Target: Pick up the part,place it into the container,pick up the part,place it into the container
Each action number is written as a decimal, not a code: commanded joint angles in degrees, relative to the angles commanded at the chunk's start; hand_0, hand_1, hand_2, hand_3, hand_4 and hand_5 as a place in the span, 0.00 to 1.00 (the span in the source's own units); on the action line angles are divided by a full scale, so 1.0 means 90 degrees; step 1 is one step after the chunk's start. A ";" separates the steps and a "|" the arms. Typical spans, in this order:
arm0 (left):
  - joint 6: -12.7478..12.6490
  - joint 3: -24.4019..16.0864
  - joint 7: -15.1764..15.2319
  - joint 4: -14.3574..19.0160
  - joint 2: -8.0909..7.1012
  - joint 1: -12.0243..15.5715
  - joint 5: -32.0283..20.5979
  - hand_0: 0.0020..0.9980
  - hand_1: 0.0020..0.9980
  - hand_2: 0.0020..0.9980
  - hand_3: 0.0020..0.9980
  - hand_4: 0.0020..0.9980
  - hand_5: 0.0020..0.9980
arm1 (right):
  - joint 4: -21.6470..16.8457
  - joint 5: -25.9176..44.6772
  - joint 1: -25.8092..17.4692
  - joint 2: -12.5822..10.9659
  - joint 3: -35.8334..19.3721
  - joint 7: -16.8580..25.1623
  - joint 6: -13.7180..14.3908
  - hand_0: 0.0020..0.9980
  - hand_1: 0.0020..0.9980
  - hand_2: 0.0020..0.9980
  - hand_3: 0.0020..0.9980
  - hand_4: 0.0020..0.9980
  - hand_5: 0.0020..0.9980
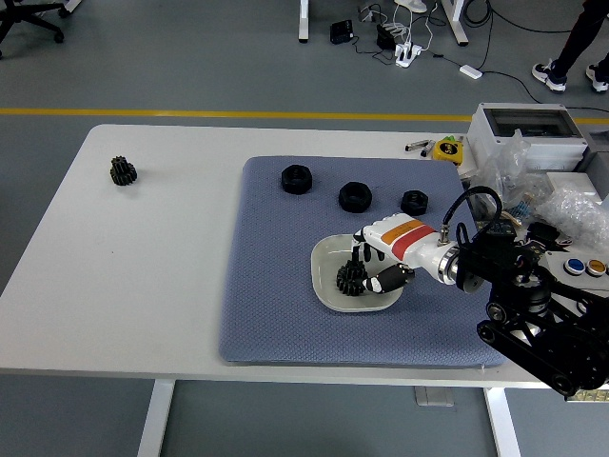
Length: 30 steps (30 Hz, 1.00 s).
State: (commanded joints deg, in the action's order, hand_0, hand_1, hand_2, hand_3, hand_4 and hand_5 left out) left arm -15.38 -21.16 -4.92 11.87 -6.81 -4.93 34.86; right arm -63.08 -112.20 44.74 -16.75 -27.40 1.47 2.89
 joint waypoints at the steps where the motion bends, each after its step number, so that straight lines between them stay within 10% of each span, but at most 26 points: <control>1: 0.0000 0.0001 0.0000 0.0000 0.0000 0.0001 -0.0001 0.66 0.68 0.63 0.56 0.60 0.49 | 0.0001 -0.0011 0.0000 0.0000 -0.0003 0.0009 -0.0006 0.24 0.44 0.52 0.53 0.78 0.29; 9: 0.0003 -0.0003 -0.0001 -0.0001 -0.0004 0.0005 0.0010 0.66 0.67 0.63 0.56 0.60 0.49 | -0.0051 -0.0064 0.0021 -0.0019 -0.0038 0.0094 -0.0052 0.22 0.45 0.59 0.58 0.94 0.31; 30: 0.0001 -0.0012 -0.0006 -0.0006 0.0001 0.0009 0.0029 0.66 0.68 0.63 0.56 0.60 0.49 | -0.0196 -0.0143 -0.0059 -0.0235 -0.0570 0.0060 -0.0062 0.23 0.45 0.63 0.61 0.92 0.30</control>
State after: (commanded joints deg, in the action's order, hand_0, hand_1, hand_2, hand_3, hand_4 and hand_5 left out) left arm -15.36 -21.27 -4.98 11.82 -6.80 -4.85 35.12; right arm -64.84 -113.49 44.21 -18.86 -32.53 2.00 2.34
